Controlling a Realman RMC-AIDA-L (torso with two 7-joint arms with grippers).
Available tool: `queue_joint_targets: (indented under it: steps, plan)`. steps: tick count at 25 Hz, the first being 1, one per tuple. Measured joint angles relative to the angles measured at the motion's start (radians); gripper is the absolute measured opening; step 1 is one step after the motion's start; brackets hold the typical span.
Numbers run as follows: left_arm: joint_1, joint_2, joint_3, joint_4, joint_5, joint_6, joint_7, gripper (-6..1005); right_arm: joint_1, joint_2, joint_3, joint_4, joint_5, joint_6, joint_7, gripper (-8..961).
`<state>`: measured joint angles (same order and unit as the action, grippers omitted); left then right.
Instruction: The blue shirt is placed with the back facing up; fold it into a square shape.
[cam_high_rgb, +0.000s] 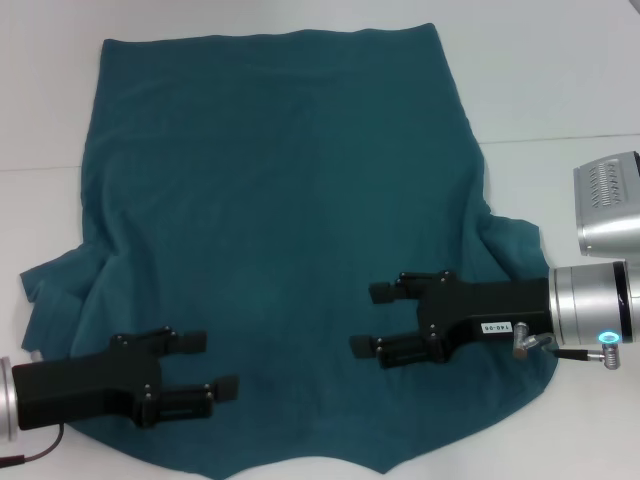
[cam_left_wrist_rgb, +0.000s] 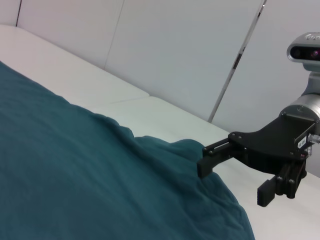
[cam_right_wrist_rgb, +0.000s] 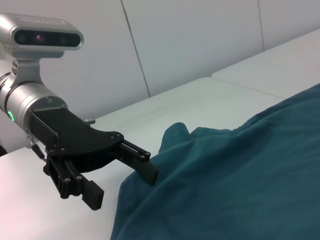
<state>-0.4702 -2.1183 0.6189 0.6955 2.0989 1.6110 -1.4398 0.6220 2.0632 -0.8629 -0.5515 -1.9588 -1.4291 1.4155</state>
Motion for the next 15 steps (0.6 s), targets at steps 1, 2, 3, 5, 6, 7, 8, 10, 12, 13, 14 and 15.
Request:
queue_joint_targets:
  steps: [1,2,3,5,6,7,8,10,12,13,14,15]
  plan:
    - [0.000,0.000,0.000,0.000,0.003,0.001,-0.003,876,0.000,0.000,0.001,0.000,0.000,-0.001,0.000,929]
    - [-0.001,0.001,0.000,0.000,0.006,0.001,-0.007,876,0.000,0.000,0.001,0.000,0.000,-0.001,0.001,929]
    - [-0.001,0.001,0.000,0.000,0.009,0.001,-0.009,876,0.000,0.000,0.000,0.000,0.000,-0.001,0.002,929]
    - [-0.001,0.002,-0.001,0.000,0.011,0.002,-0.010,875,0.000,0.000,-0.001,-0.001,0.000,-0.001,0.005,929]
    - [-0.001,0.002,-0.001,0.000,0.011,0.002,-0.010,875,0.000,0.000,-0.002,-0.001,0.000,-0.001,0.006,929]
    - [-0.001,0.002,-0.001,0.000,0.011,0.002,-0.010,875,0.000,0.000,-0.002,-0.001,0.000,-0.001,0.006,929]
    - [-0.001,0.003,-0.001,0.000,0.011,0.003,-0.010,875,0.000,0.000,-0.002,-0.001,0.000,-0.001,0.007,929]
    - [-0.001,0.003,-0.001,0.004,0.010,0.006,-0.010,875,0.000,0.000,-0.002,-0.002,0.000,-0.002,0.009,929]
    - [-0.001,0.004,-0.001,0.008,0.008,0.012,-0.010,875,-0.001,0.000,-0.002,-0.002,0.000,-0.002,0.009,929]
    - [-0.001,0.004,-0.001,0.009,0.006,0.014,-0.010,876,-0.002,0.000,-0.002,-0.002,0.000,-0.002,0.009,929]
    - [-0.001,0.004,-0.002,0.010,0.006,0.016,-0.010,876,-0.002,0.000,-0.002,-0.002,0.000,-0.002,0.009,929]
    - [-0.001,0.004,-0.005,0.010,0.005,0.016,-0.012,876,-0.003,0.000,-0.001,-0.002,0.000,-0.002,0.009,929]
